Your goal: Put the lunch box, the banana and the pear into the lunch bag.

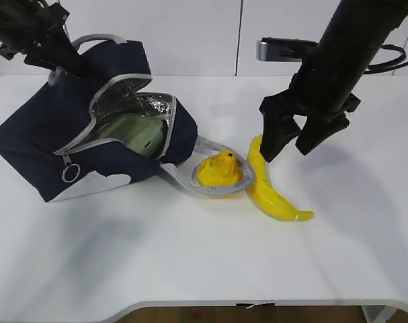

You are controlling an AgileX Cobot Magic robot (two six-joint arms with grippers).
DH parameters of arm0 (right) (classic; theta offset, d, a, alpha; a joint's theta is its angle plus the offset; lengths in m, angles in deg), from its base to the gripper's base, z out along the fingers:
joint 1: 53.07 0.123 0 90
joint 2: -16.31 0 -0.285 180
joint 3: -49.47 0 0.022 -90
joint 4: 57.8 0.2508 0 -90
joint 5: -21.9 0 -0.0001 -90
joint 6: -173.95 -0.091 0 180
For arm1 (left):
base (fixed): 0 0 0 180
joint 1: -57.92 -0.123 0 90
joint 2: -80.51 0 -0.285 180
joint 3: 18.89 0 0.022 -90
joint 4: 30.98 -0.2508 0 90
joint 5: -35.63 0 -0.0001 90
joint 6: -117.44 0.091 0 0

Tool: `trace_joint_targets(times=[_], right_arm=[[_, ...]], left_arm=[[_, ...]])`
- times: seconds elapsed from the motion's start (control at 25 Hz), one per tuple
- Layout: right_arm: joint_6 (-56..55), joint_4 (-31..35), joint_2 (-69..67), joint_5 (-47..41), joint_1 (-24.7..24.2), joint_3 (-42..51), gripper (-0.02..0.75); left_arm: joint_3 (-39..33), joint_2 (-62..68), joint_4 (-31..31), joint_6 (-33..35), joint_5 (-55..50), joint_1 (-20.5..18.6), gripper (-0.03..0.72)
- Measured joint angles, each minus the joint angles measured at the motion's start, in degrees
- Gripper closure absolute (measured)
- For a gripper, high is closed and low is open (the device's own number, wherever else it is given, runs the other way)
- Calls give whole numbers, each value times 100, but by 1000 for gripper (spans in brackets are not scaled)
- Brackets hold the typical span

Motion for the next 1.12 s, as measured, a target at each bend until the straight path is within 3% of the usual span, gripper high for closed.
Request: trace_joint_targets(times=[0.64,1.12], right_arm=[[217,-239,-536,102,103,39,164],[464,-244,-1021,641,290,47,169]], left_arm=[[0,0,0,0,0,-372,682],[0,0,-11,0,0,-384,682]])
